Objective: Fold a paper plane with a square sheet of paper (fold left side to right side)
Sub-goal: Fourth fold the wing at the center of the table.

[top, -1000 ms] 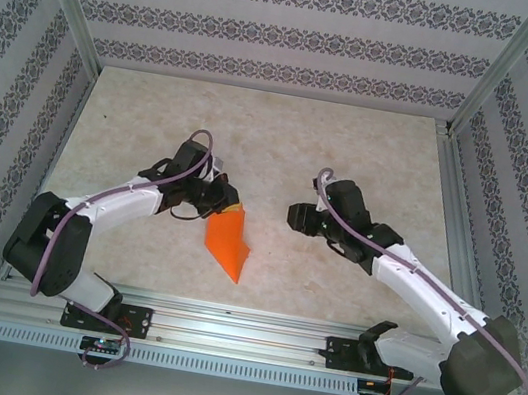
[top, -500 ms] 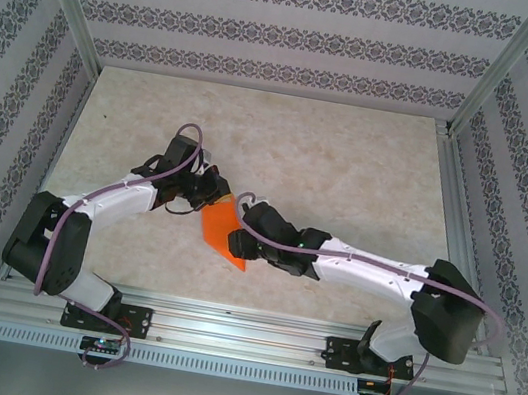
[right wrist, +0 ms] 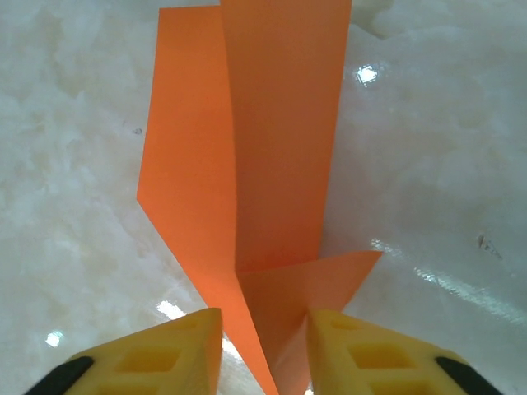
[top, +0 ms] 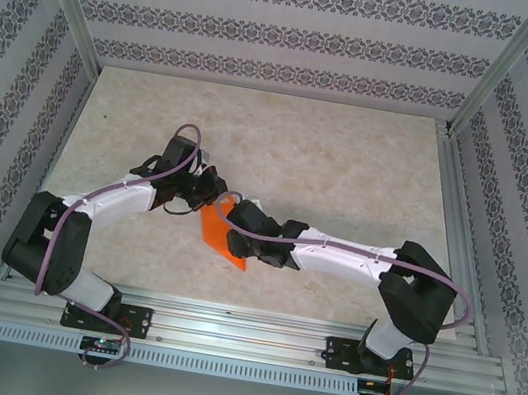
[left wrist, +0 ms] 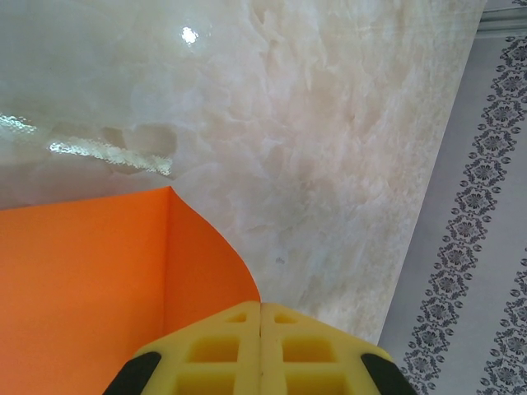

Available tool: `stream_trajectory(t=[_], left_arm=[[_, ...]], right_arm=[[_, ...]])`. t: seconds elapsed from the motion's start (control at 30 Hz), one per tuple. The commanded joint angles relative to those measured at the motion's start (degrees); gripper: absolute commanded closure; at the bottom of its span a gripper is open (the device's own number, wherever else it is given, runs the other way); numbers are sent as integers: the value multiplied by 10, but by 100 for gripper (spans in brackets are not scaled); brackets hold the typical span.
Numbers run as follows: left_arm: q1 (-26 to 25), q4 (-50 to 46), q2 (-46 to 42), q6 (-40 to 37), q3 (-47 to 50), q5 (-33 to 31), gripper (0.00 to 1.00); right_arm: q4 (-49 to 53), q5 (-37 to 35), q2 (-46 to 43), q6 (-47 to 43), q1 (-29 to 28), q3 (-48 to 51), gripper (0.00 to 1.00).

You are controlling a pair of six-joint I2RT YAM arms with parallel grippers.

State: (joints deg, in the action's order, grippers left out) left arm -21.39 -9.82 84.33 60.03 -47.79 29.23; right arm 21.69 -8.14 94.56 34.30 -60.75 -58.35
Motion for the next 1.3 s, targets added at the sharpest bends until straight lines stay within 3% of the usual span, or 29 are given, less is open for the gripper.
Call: stream_trajectory(t=[0.0,0.2,0.27,0.33,0.47,0.6,0.73,0.83,1.27], left_arm=[[7,5,-1,-23,-2,0,98],[20,-28,-5,-57,-20,10,85],[33,-64,-15,-87,-37,13,63],[54,-113,-30,-128,-57,8,47],[114,-201,-87,-191,-74,-26,36],[150,-196,-137,-198,-24,-24,42],[151,-110,-113,-164,58,43,69],[149,-55,-74,-154,96,68,81],[112,50,65,-146,111,90,92]], right_arm=[[8,-12,13,-4,-4,-22,76],[20,-19,22,-13,-4,-30,94],[25,-17,25,-17,-4,-33,99],[29,-14,28,-21,-4,-36,100],[30,2,40,-26,-5,-44,100],[29,25,57,-39,-6,-58,100],[43,36,80,-51,-9,-83,100],[55,39,93,-61,-9,-99,100],[80,79,135,-93,-6,-149,99]])
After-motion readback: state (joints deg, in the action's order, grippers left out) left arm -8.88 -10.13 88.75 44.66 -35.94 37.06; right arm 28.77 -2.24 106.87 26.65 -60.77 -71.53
